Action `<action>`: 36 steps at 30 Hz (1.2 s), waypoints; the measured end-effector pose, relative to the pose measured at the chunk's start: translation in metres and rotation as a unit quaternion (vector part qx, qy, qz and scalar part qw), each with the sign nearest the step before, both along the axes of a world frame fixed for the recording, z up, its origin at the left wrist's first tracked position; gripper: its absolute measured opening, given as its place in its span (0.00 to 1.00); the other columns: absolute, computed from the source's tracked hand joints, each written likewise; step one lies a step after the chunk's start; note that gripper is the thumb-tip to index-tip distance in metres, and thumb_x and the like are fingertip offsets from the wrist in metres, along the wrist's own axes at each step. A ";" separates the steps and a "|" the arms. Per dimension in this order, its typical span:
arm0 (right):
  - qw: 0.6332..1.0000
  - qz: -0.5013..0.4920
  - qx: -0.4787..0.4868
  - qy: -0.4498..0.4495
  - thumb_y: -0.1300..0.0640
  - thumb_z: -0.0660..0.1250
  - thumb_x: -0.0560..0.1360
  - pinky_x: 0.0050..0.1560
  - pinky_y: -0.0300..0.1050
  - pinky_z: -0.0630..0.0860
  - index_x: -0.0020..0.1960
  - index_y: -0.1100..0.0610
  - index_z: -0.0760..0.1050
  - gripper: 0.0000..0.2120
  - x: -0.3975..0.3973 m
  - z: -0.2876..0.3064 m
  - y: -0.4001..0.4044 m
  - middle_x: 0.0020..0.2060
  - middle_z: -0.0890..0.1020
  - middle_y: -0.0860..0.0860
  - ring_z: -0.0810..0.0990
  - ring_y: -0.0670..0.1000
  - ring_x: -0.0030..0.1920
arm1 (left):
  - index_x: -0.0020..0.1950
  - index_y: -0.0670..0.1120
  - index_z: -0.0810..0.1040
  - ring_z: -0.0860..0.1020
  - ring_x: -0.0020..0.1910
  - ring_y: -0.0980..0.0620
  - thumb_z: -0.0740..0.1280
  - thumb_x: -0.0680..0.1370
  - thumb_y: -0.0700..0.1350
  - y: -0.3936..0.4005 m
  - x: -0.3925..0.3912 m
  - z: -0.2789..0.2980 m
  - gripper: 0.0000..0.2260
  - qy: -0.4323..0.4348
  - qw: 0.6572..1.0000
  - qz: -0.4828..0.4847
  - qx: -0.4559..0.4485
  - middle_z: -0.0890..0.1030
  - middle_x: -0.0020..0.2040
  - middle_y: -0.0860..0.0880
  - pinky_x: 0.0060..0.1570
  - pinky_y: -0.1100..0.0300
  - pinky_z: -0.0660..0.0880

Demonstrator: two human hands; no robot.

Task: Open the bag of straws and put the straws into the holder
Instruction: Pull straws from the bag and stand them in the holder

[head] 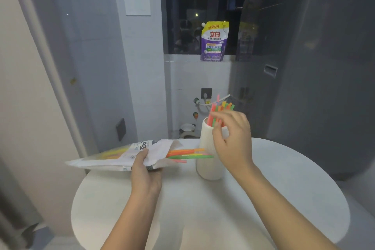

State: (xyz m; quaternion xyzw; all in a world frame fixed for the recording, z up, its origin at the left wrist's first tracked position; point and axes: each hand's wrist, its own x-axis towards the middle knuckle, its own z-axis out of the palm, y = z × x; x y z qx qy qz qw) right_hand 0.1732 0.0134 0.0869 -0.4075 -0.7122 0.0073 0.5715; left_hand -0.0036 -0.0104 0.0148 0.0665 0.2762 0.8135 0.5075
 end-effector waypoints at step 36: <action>0.844 0.149 -0.412 0.308 0.46 0.68 0.72 0.25 0.36 0.72 0.47 0.55 0.80 0.12 0.019 -0.065 -0.007 0.34 0.83 0.51 0.80 0.47 0.28 | 0.71 0.41 0.68 0.78 0.54 0.50 0.61 0.78 0.35 0.002 0.005 -0.003 0.21 0.003 0.997 0.056 -0.045 0.77 0.58 0.46 0.46 0.60 0.79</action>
